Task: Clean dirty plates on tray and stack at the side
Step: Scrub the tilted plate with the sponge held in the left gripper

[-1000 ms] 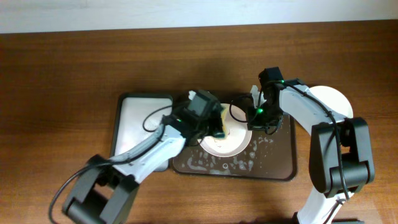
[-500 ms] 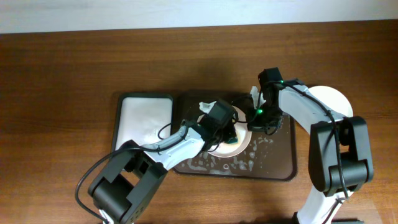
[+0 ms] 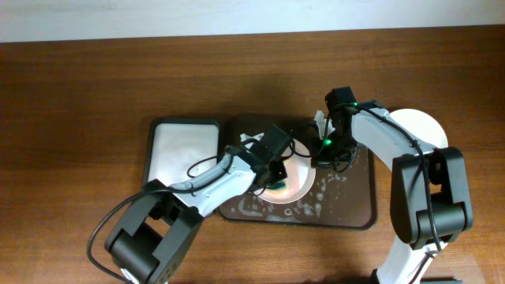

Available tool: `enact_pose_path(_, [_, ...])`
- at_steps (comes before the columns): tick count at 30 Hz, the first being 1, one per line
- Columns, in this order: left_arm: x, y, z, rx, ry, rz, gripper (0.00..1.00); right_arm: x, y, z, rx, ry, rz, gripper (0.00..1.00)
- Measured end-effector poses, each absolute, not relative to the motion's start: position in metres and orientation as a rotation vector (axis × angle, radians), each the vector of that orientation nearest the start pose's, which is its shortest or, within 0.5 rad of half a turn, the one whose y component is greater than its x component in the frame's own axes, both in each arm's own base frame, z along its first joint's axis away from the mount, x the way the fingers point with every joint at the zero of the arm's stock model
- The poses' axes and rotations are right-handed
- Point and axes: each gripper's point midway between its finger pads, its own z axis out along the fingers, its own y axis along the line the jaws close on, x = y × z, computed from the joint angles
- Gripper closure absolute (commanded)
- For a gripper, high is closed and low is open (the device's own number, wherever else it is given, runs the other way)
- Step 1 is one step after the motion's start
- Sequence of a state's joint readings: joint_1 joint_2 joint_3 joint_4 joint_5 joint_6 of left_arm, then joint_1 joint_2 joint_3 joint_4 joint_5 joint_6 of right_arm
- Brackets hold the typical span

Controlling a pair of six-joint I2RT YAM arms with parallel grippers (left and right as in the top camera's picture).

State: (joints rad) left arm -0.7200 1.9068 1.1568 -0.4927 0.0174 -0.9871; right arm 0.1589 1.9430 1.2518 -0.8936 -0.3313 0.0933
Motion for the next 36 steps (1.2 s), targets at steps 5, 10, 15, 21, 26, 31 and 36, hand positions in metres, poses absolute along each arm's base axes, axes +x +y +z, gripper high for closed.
enact_pose_path(5, [0.324,-0.244,0.008,-0.473,2.873,-0.368,1.00,0.326,0.109,0.013,-0.098,3.153,0.520,0.96])
enact_pose_path(10, [0.338,-0.238,0.019,-0.232,2.891,-0.377,1.00,0.327,0.109,0.013,-0.100,3.150,0.522,0.96])
enact_pose_path(15, [0.374,-0.247,0.065,-0.021,2.762,-0.425,1.00,0.326,0.109,0.013,-0.098,3.153,0.522,0.96])
enact_pose_path(21, [0.356,-0.221,0.101,0.006,2.775,-0.348,1.00,0.326,0.109,0.013,-0.096,3.157,0.520,0.95])
enact_pose_path(26, [0.338,-0.169,0.087,-0.100,2.911,-0.152,1.00,0.324,0.107,0.012,-0.094,3.166,0.501,0.73])
enact_pose_path(31, [0.346,-0.115,0.084,-0.275,2.926,-0.028,1.00,0.324,0.106,0.012,-0.092,3.166,0.494,0.73])
enact_pose_path(36, [0.346,-0.072,0.067,-0.320,2.942,0.039,1.00,0.317,0.105,0.005,-0.088,3.181,0.495,0.76])
